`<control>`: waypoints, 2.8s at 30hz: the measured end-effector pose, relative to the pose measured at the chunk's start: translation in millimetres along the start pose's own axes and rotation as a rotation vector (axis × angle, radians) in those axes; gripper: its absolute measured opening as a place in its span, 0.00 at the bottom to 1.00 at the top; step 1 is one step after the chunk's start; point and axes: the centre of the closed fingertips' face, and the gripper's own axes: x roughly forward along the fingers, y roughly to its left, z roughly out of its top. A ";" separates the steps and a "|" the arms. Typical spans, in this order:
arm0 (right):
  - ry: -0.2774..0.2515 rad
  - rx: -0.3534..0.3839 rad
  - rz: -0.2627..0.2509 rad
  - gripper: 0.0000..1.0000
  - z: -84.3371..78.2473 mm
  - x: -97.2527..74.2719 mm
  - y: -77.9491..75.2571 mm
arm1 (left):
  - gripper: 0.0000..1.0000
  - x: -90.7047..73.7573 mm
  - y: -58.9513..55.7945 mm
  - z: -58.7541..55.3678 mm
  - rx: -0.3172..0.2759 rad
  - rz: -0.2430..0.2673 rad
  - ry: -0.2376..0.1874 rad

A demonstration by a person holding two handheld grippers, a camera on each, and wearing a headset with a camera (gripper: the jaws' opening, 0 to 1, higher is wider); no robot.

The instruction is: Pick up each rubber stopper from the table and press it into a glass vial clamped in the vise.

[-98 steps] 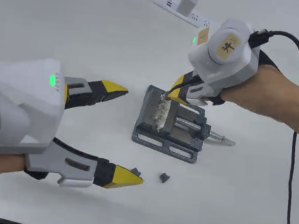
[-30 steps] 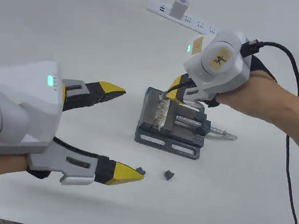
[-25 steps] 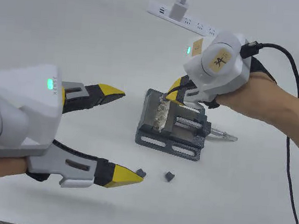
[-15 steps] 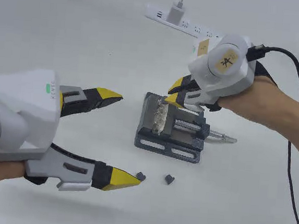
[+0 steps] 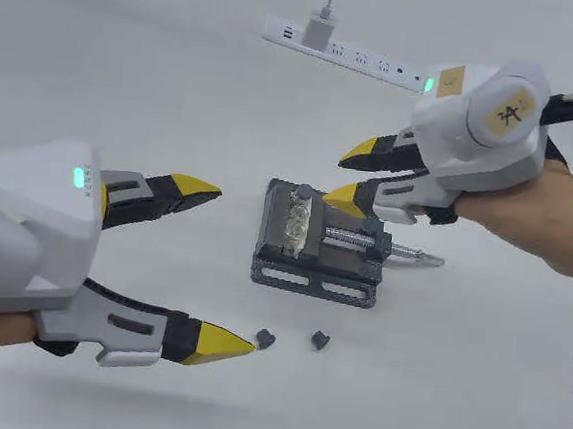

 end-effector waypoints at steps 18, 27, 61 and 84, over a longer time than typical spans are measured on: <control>-0.156 0.167 -0.073 0.42 -40.5 -60.6 52.6 | 0.74 2.6 -14.6 -15.5 0.121 -0.100 0.133; -0.226 0.247 -0.087 0.61 -69.7 -72.9 75.0 | 0.70 8.5 -15.4 -22.2 0.192 -0.153 0.202; -0.267 0.385 -0.084 0.80 -139.6 -80.3 116.1 | 0.19 68.7 -20.8 -104.8 0.616 -0.531 0.517; -0.249 0.422 -0.113 0.78 -156.1 -85.7 114.4 | 0.11 85.7 -40.7 -118.3 0.710 -0.684 0.540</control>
